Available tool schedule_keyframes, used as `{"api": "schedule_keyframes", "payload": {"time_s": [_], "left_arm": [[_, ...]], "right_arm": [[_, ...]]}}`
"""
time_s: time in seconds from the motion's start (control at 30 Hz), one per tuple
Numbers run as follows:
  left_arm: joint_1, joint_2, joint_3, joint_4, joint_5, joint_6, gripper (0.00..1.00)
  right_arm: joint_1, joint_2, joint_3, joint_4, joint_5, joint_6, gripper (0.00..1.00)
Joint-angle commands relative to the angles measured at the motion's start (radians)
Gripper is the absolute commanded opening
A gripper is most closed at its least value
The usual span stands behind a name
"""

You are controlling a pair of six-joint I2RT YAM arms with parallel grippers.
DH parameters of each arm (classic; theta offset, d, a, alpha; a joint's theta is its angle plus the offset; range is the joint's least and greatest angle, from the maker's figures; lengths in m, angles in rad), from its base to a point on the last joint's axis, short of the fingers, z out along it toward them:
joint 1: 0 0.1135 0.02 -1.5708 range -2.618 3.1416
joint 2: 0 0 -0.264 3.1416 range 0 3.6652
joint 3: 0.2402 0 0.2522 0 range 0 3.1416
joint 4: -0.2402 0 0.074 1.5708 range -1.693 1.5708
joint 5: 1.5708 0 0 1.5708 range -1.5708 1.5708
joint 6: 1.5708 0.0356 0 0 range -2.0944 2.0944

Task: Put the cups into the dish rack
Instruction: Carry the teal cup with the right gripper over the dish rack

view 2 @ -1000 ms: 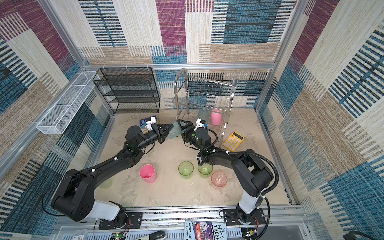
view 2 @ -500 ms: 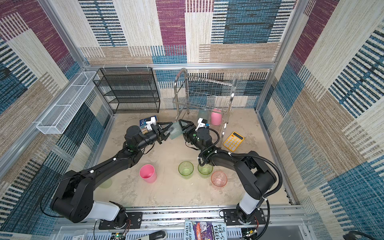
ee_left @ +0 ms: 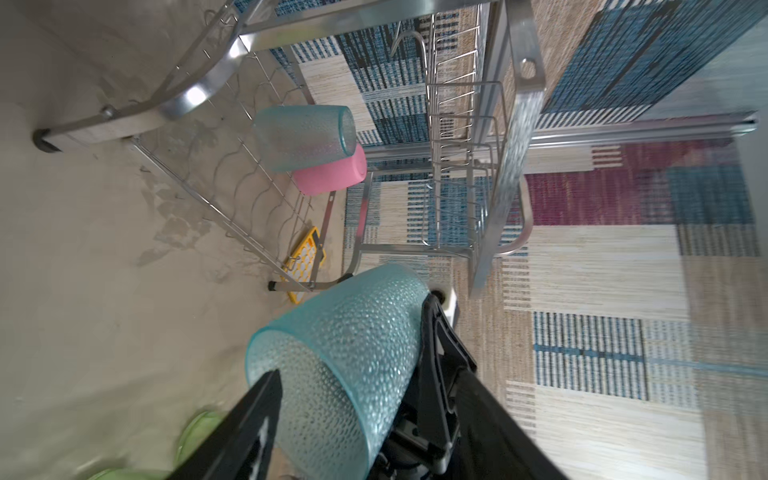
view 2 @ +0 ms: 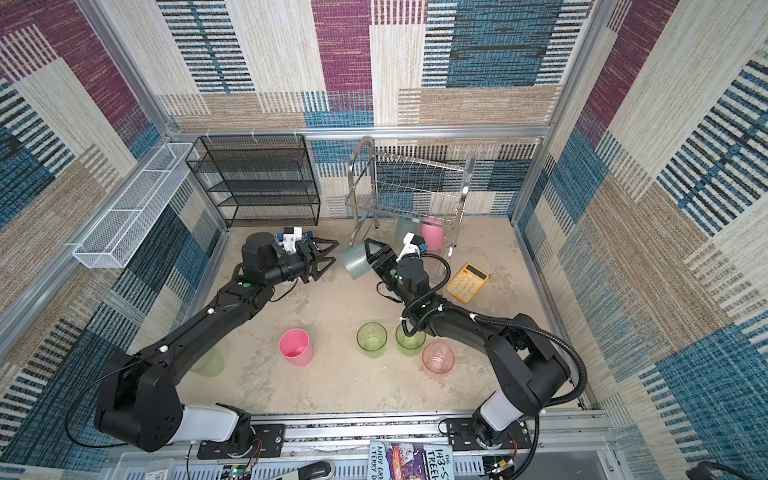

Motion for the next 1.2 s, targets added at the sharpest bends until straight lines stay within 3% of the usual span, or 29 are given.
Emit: {"api": "schedule_keyframes", "payload": {"time_s": [0.0, 0.1, 0.37, 0.67, 1.03, 1.17], "left_arm": [[0.003, 0.013, 0.114, -0.393, -0.080, 0.318, 0.80], [0.006, 0.047, 0.214, -0.551, -0.155, 0.460, 0.95], [0.004, 0.098, 0.308, -0.718, -0.289, 0.697, 0.97], [0.003, 0.000, 0.238, -0.685, -0.415, 0.805, 0.97], [-0.004, -0.079, 0.180, -0.629, -0.406, 0.890, 0.96], [-0.008, -0.119, 0.129, -0.579, -0.450, 0.926, 0.96]], "right_arm": [[0.019, -0.034, -0.001, -0.029, 0.106, -0.172, 0.58], [0.032, -0.048, -0.007, -0.052, 0.161, -0.265, 0.58], [0.057, -0.046, -0.026, -0.058, 0.295, -0.510, 0.57], [0.073, -0.005, -0.016, -0.028, 0.350, -0.701, 0.57], [0.097, 0.029, 0.027, -0.031, 0.413, -0.894, 0.57], [0.097, 0.042, 0.038, -0.023, 0.440, -0.953, 0.57]]}}
